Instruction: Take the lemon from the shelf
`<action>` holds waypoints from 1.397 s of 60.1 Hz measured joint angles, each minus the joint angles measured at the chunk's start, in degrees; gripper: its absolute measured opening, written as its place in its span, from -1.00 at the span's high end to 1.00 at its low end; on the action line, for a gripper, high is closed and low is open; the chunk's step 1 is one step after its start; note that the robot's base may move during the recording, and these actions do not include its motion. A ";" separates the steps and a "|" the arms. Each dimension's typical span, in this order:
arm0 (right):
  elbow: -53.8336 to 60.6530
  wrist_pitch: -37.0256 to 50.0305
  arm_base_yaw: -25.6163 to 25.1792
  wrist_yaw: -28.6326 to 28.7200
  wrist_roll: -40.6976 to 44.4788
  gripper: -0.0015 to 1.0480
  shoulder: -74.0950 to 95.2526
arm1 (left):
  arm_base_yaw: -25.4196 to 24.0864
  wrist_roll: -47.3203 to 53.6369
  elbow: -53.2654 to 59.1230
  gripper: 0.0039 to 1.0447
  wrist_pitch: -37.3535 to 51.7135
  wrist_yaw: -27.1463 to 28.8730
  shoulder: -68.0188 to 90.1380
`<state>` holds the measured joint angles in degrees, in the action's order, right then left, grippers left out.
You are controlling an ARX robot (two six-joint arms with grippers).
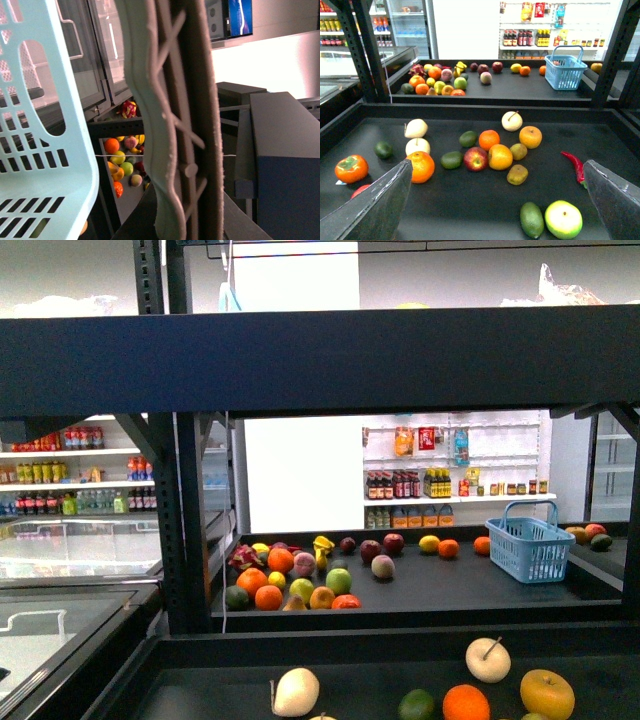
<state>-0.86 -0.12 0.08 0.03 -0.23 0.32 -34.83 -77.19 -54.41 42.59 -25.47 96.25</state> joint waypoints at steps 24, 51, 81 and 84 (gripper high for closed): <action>0.00 0.02 0.00 0.00 0.00 -0.95 0.00 | 0.66 -3.28 7.15 0.85 14.51 -0.24 1.51; -0.02 0.02 0.00 0.00 0.00 -0.95 0.00 | -0.92 1.49 8.04 -0.65 9.55 -4.37 2.25; 0.00 0.00 0.00 0.00 0.00 -0.95 0.00 | -3.08 3.06 8.02 -0.86 3.02 -6.51 -4.52; 0.00 0.00 0.00 0.00 0.00 -0.95 0.00 | -3.13 3.06 8.02 -0.86 1.92 -6.51 -5.33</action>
<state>-0.86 -0.12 0.08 0.03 -0.23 0.32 -37.95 -74.13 -46.39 44.51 -31.99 90.91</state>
